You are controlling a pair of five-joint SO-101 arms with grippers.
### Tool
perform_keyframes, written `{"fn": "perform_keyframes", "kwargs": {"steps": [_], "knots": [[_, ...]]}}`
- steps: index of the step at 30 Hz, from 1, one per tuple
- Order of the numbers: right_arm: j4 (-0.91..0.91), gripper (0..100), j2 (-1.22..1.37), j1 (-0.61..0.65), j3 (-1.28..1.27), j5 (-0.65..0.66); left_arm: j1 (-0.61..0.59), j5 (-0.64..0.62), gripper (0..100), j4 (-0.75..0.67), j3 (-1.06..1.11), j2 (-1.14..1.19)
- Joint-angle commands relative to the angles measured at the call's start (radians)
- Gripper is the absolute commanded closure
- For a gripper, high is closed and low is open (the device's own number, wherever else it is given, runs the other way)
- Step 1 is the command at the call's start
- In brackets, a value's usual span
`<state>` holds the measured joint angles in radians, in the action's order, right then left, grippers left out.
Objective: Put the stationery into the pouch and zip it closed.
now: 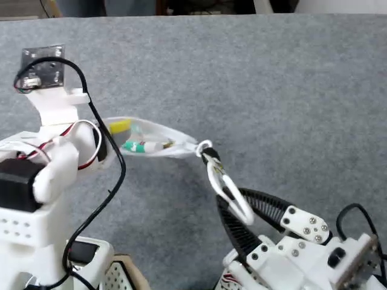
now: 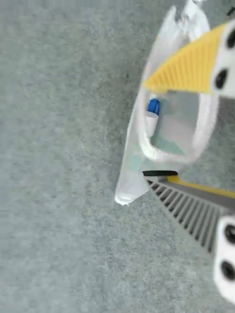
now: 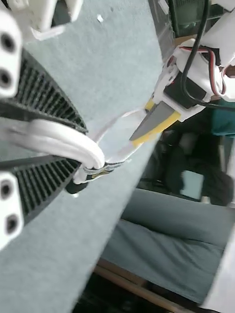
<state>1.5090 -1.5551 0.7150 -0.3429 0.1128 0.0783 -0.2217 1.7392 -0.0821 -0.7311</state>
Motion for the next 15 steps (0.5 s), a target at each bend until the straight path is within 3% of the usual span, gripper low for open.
{"fn": "perform_keyframes", "kwargs": {"steps": [1, 15], "knots": [[-0.110, 98.6, 0.016, -0.014, 0.042, 0.021, 0.013, 0.011, 66, 0.005, -0.081, -0.015], [-0.347, 98.6, 0.107, -0.083, 0.064, 0.025, 0.010, 0.008, 66, 0.005, -0.038, -0.015]]}}
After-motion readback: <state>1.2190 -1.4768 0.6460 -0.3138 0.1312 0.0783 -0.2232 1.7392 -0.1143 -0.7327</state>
